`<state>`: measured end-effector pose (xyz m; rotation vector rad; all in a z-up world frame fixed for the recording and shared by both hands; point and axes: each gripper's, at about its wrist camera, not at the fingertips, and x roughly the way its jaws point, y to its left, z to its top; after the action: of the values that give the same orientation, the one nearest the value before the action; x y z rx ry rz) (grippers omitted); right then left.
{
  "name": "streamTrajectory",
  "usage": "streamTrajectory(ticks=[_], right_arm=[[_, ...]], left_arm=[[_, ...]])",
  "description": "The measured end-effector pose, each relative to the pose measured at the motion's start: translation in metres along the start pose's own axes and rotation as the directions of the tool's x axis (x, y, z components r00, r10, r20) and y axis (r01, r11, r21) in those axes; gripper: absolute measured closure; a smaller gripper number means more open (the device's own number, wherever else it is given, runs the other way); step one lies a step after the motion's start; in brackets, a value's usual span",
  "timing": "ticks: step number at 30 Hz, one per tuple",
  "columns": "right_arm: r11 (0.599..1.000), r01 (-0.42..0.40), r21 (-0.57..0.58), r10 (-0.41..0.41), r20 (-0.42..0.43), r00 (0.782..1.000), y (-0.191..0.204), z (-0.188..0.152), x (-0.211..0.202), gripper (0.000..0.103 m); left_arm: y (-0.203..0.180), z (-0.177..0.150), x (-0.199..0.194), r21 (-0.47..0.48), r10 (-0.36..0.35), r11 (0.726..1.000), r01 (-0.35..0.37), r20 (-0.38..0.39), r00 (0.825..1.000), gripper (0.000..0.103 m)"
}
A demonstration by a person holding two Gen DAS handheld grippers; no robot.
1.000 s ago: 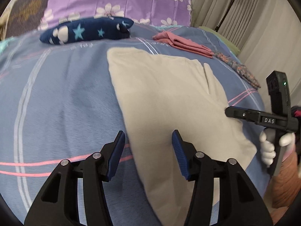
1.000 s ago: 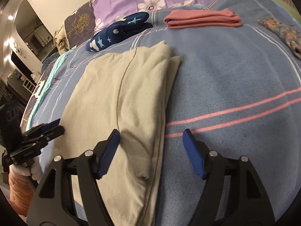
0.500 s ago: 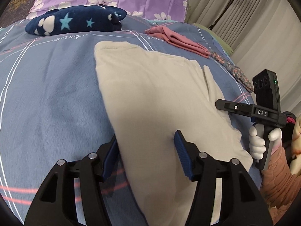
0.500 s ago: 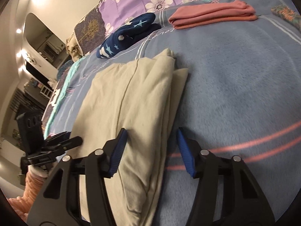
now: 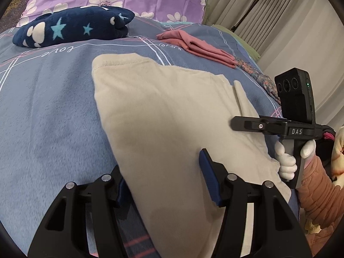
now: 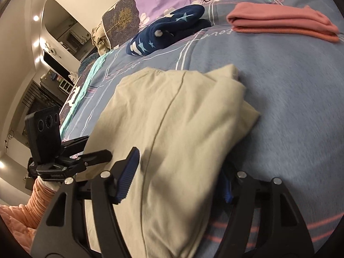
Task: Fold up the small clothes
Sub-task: 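Grasp the folded beige shirt with the left tool and lift it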
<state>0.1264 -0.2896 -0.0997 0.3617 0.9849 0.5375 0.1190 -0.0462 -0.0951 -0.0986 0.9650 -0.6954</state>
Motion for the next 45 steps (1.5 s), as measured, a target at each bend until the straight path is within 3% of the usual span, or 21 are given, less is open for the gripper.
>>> streamTrajectory(ticks=[8,10,12,14,17,22,29,35,40,45], right_arm=[[0.992,0.106,-0.075,-0.104,0.028,0.994,0.014,-0.002,0.005,0.057],[0.99,0.121,-0.077,-0.118,0.041,0.992,0.016,-0.003,0.004,0.063],[0.987,0.138,-0.077,-0.134,0.059,0.989,0.018,-0.003,0.003,0.069],[0.984,0.159,-0.079,-0.153,0.077,0.985,0.022,-0.005,0.001,0.075],[0.97,0.213,-0.117,-0.198,0.123,0.972,0.039,-0.008,-0.011,0.081],[0.928,0.309,-0.208,-0.245,0.284,0.927,0.08,-0.018,-0.051,0.081],[0.915,0.361,-0.182,-0.26,0.421,0.869,0.091,-0.031,-0.115,0.081],[0.895,0.43,-0.12,-0.314,0.515,0.798,0.083,-0.044,-0.179,0.081],[0.854,0.516,-0.066,-0.388,0.578,0.717,0.066,-0.054,-0.235,0.081],[0.804,0.594,-0.003,-0.477,0.595,0.647,0.042,-0.052,-0.283,0.081]], left_arm=[[-0.002,0.006,0.006,0.035,0.0,0.999,0.0,-0.001,1.0,0.045],[-0.006,0.006,0.005,0.059,0.029,0.998,-0.029,0.003,1.0,0.05],[-0.013,0.005,0.003,0.091,0.055,0.994,-0.056,0.015,0.998,0.064],[-0.023,0.006,-0.003,0.128,0.092,0.987,-0.096,0.038,0.995,0.073],[-0.04,0.008,-0.018,0.175,0.129,0.974,-0.144,0.091,0.987,0.078],[-0.072,0.013,-0.055,0.229,0.124,0.959,-0.169,0.198,0.972,0.079],[-0.132,0.027,-0.079,0.334,0.099,0.923,-0.191,0.273,0.957,0.079],[-0.199,0.046,-0.078,0.442,0.051,0.877,-0.187,0.302,0.952,0.079],[-0.259,0.06,-0.066,0.524,0.004,0.832,-0.183,0.325,0.946,0.079],[-0.302,0.077,-0.041,0.555,-0.04,0.818,-0.154,0.322,0.946,0.079]])
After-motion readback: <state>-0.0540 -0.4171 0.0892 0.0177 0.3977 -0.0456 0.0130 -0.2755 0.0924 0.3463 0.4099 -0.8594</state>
